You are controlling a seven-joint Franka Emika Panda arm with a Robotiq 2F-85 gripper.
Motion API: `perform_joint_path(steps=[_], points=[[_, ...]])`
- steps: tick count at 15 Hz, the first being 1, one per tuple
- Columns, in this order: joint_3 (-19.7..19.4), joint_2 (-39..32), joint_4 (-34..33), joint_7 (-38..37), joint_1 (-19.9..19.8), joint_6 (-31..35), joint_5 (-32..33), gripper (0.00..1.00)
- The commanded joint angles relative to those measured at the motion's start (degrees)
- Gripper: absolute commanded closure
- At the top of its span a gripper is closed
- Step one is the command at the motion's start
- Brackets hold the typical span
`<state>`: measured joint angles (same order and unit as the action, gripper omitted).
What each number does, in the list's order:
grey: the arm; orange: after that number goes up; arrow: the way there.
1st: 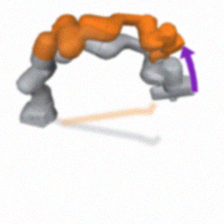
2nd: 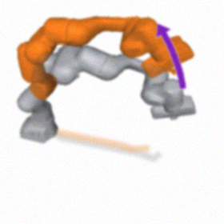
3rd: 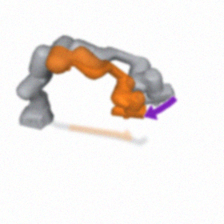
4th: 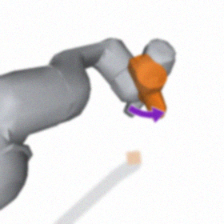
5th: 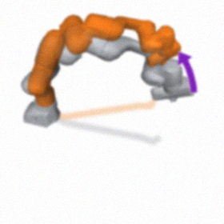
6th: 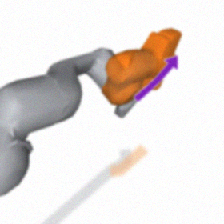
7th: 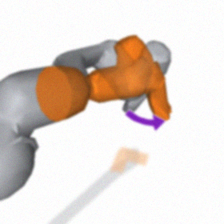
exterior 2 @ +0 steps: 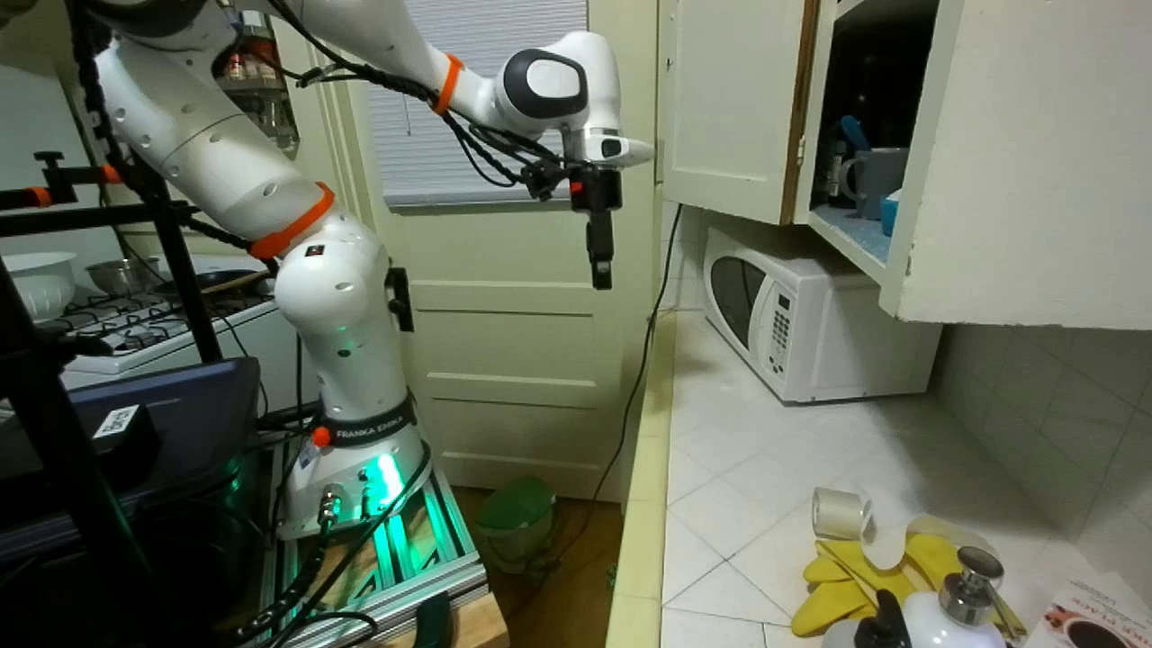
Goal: Put the tissue roll inside the cupboard
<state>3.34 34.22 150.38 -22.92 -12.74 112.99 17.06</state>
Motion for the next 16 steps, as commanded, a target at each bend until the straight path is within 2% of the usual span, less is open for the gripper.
perform_joint_path(steps=[1,2,4,7,8,11,13,15,16], points=[[-0.42,-6.94,3.25,-6.24,-6.19,4.50,10.70,0.00],[-1.30,-2.91,2.05,-2.78,-2.72,2.14,6.44,0.00],[-1.84,-5.88,3.05,-4.64,-4.69,3.10,9.57,0.00],[-1.78,-7.30,2.81,-5.53,-4.84,3.35,10.05,0.00],[-2.07,-7.84,4.31,-3.39,-5.57,7.04,15.02,0.00],[-6.66,-11.85,6.08,2.88,-7.42,14.58,24.31,0.00],[-11.92,-16.09,6.90,8.42,-8.56,22.51,30.44,0.00],[-17.10,-22.05,4.94,14.93,-9.60,28.42,33.44,0.00],[-18.60,-25.59,3.13,15.70,-10.22,29.47,34.49,0.00]])
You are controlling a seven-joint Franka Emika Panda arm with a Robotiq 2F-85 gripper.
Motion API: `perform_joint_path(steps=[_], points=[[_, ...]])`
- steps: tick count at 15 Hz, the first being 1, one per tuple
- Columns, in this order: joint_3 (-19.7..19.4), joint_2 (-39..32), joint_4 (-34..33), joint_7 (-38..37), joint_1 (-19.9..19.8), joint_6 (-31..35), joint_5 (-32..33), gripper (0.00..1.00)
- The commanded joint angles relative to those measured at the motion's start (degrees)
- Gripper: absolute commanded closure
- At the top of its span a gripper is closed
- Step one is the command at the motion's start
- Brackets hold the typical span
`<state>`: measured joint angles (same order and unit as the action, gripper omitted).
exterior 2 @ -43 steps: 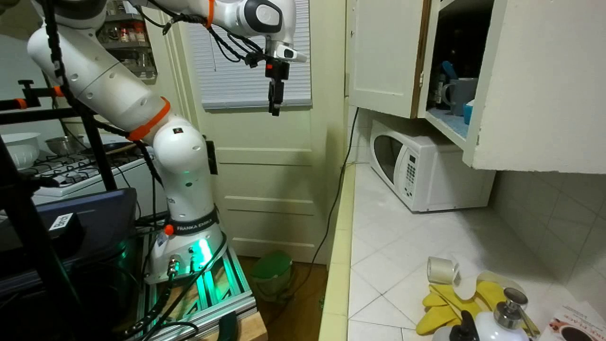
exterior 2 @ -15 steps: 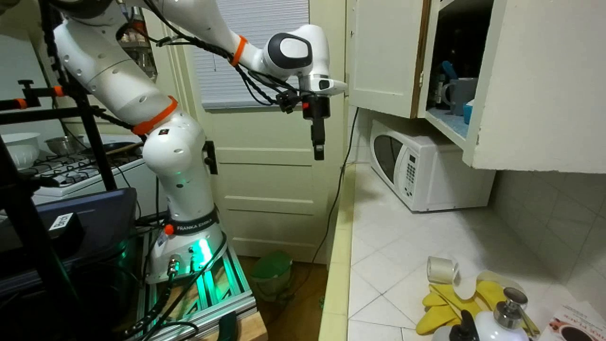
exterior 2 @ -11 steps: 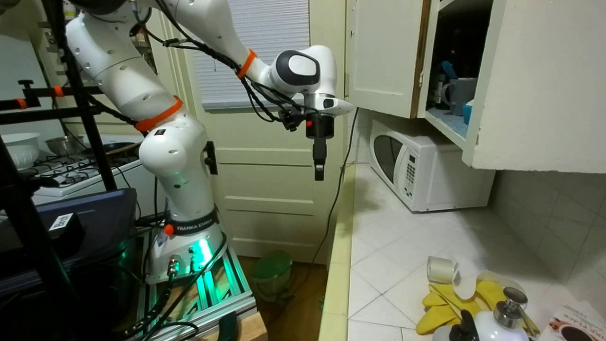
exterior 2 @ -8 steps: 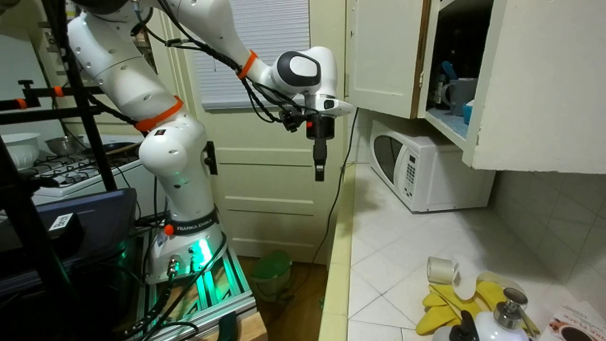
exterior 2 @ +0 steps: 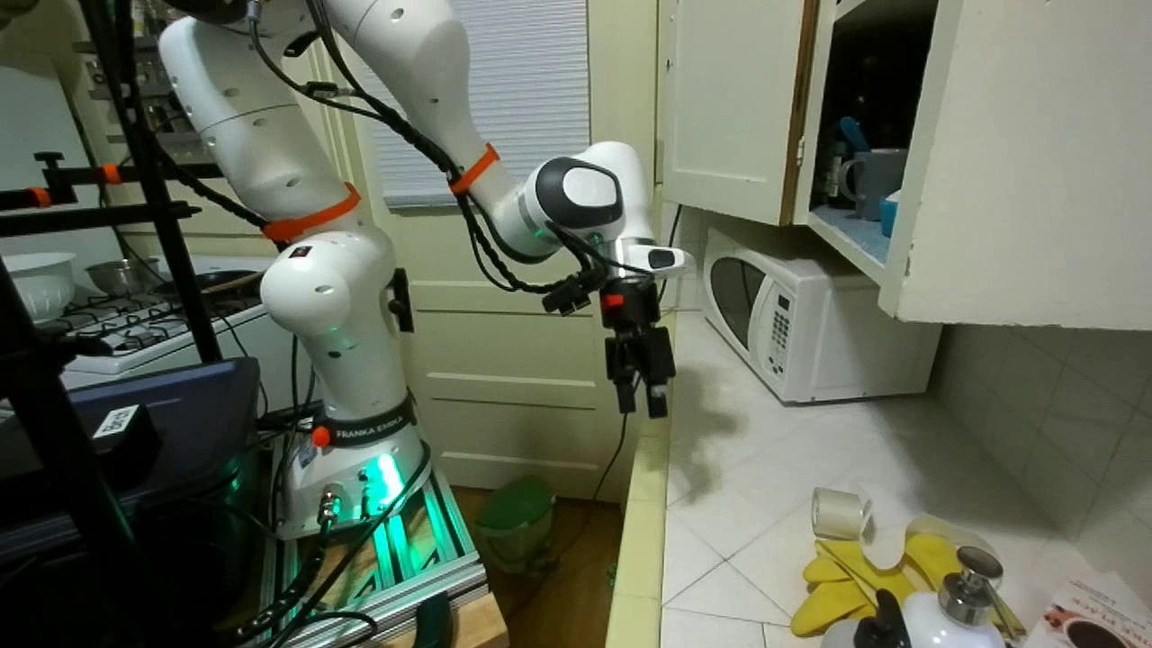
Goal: Put the tissue roll inside the cupboard
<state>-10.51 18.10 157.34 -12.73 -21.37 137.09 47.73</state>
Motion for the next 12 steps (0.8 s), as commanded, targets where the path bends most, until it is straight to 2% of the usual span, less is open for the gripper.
perform_joint_path(steps=[1,2,5,8,9,12], points=[[-6.05,-13.20,-6.81,5.61,-2.24,4.28,3.81,0.00],[-4.93,-5.01,-1.69,3.91,-0.54,2.87,2.19,0.00],[-7.04,-11.47,-5.91,5.50,-1.21,3.04,2.57,0.00],[-6.85,-12.96,-6.96,5.52,-0.91,3.05,2.55,0.00],[-7.47,-15.01,-7.78,5.71,-1.34,5.54,2.69,0.00],[-11.00,-20.73,-10.74,14.55,-3.11,20.16,6.77,0.00]])
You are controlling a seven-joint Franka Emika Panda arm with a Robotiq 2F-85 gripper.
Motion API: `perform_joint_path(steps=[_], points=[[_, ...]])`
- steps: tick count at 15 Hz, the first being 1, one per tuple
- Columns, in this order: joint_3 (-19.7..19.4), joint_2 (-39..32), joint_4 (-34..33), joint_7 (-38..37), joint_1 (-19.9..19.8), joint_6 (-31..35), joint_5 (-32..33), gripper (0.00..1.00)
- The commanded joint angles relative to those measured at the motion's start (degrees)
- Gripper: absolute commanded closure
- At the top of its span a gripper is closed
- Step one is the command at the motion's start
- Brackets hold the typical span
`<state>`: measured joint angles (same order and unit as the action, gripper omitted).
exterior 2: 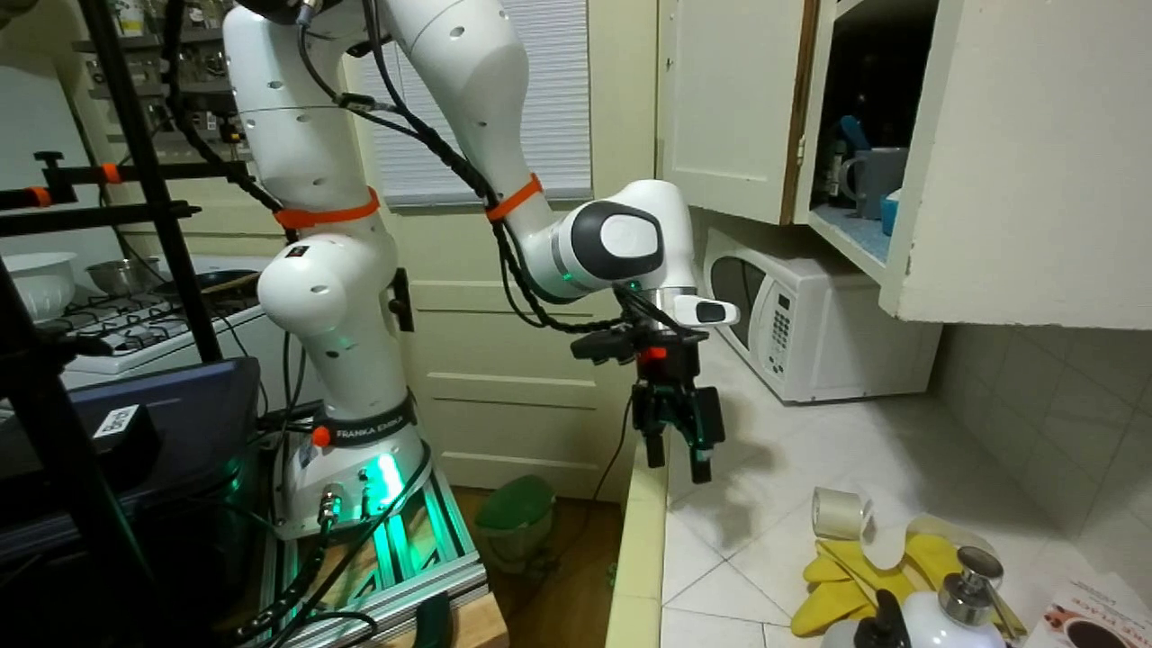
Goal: Put the tissue roll inside the cupboard
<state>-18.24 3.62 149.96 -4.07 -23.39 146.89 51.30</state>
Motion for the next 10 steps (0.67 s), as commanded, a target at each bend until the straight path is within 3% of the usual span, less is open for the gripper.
perform_joint_path(steps=[1,4,10], points=[[-4.21,-8.63,-4.71,8.64,-1.39,15.00,3.13,0.00],[-4.38,-14.37,-9.04,15.94,-1.05,25.02,0.29,0.00],[-8.08,-18.71,-17.72,-0.37,5.21,25.49,21.61,0.00]])
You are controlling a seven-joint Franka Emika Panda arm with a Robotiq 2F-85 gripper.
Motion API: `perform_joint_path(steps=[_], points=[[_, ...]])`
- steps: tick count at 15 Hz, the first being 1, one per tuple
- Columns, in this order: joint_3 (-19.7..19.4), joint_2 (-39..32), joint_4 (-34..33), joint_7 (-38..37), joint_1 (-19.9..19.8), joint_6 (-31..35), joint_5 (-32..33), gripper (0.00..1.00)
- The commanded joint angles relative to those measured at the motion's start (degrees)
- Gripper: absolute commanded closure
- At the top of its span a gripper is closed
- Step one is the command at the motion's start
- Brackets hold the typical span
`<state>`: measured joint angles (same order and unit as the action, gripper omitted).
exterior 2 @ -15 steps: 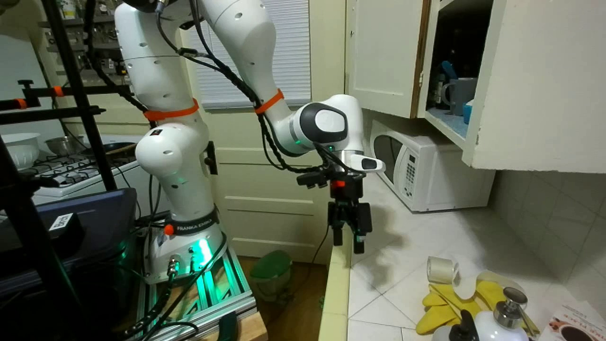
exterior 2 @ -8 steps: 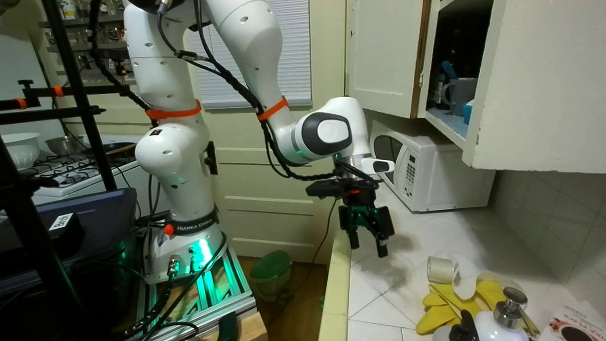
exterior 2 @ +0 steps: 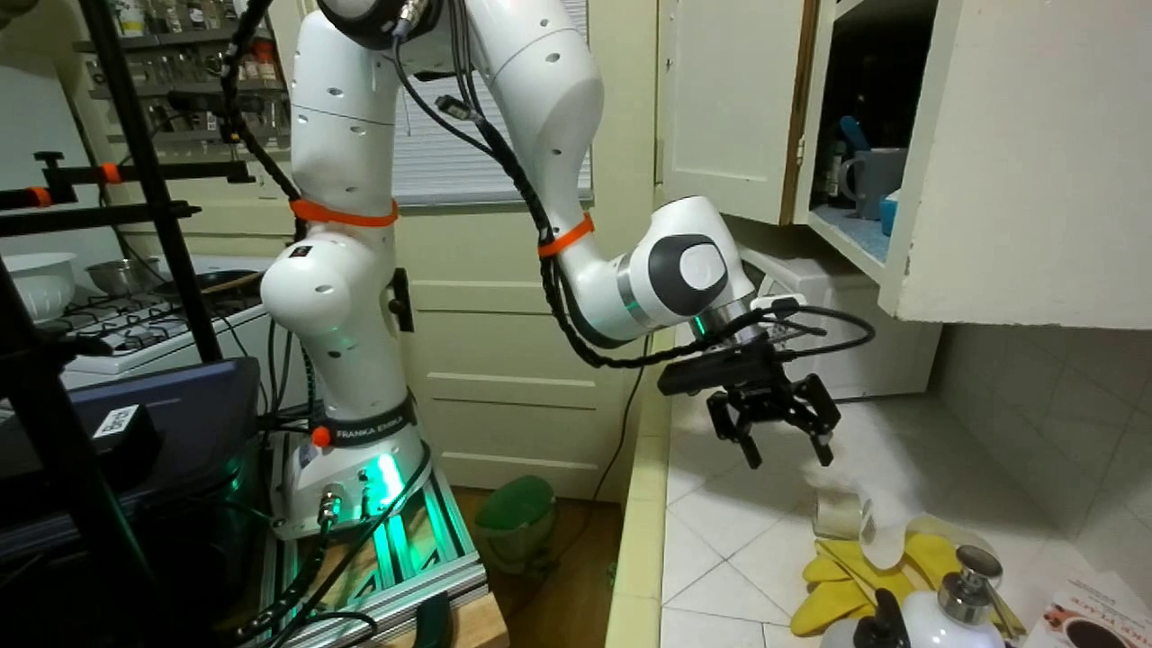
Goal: Put the tissue roll inside the cupboard
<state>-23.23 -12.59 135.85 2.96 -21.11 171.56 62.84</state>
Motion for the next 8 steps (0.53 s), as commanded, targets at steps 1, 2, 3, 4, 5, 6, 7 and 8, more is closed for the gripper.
perform_joint_path(steps=[1,2,3,4,5,6,7,8], points=[[-5.02,-3.02,-5.45,-11.82,4.54,-1.17,15.13,0.00],[-1.85,-1.12,-2.52,-5.92,2.26,-0.26,8.00,0.00],[-2.99,-1.55,-3.56,-8.50,3.11,-0.36,11.04,0.00],[-3.74,-1.89,-4.20,-9.49,3.50,-0.36,12.39,0.00],[-3.88,-2.63,-4.68,-10.87,3.60,-0.36,12.32,0.00],[-4.00,-3.83,-5.68,-12.84,3.93,0.29,13.47,0.00],[-4.05,-4.43,-6.46,-14.81,4.53,0.20,14.72,0.00],[-3.79,-5.05,-6.78,-16.21,4.97,0.08,14.91,0.00]])
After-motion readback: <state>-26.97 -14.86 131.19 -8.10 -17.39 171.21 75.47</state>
